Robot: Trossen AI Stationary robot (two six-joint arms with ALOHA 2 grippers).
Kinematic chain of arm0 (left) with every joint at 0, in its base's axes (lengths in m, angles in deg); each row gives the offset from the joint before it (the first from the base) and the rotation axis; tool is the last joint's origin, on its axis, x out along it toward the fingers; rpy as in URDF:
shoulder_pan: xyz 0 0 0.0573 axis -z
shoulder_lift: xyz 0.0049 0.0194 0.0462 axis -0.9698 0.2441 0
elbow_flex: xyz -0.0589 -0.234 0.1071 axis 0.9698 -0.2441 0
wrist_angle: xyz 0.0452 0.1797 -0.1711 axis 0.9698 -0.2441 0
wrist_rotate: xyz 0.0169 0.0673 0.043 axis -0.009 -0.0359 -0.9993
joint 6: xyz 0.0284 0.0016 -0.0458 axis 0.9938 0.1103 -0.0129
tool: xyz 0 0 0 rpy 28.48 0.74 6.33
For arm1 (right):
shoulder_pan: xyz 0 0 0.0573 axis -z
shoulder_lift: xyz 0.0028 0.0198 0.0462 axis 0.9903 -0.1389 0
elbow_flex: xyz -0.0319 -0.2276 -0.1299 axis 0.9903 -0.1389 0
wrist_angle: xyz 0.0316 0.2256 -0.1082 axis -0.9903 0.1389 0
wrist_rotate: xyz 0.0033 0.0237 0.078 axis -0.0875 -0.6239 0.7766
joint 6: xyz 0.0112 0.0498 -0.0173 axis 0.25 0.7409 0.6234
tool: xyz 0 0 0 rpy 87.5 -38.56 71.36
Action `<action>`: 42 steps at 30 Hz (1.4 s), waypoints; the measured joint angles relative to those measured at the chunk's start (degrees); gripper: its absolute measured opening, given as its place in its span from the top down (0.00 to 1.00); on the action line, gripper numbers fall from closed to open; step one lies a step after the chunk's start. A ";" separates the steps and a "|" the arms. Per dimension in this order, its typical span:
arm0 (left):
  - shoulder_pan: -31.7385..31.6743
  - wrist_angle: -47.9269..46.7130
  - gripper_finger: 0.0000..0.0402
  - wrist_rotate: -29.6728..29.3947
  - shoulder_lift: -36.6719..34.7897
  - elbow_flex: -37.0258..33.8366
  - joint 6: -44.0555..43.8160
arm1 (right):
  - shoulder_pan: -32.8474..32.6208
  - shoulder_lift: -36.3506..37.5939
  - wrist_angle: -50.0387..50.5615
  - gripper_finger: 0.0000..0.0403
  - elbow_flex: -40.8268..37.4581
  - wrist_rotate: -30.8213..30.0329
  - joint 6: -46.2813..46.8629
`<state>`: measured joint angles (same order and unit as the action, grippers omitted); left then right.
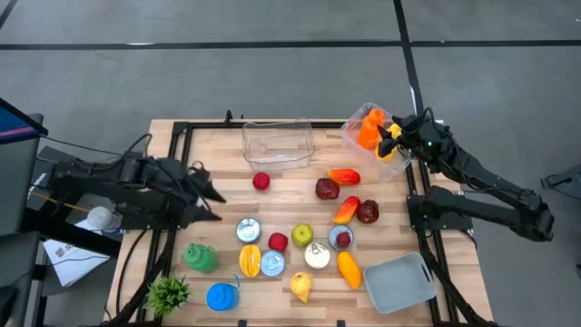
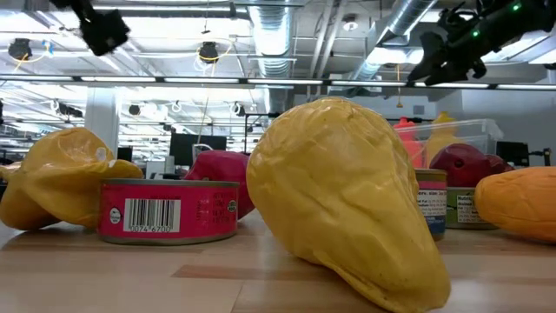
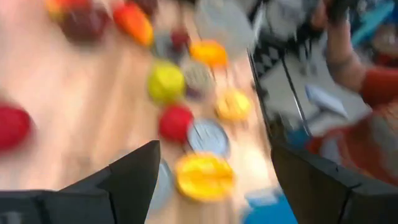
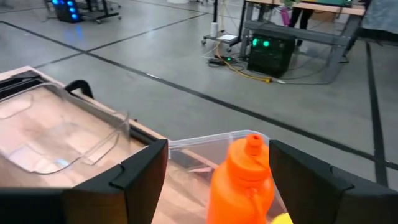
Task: Pick & Place Food Item
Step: Put the green water bottle into the transparent container
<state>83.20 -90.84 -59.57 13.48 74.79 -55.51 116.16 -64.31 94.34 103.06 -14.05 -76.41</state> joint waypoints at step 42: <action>35.19 -38.15 0.26 -11.58 29.88 30.02 -38.75 | -4.56 -0.07 -0.02 0.33 0.00 0.04 0.15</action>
<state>118.39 -128.99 -71.15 43.36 104.80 -94.26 111.60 -64.38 94.31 103.06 -14.01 -76.25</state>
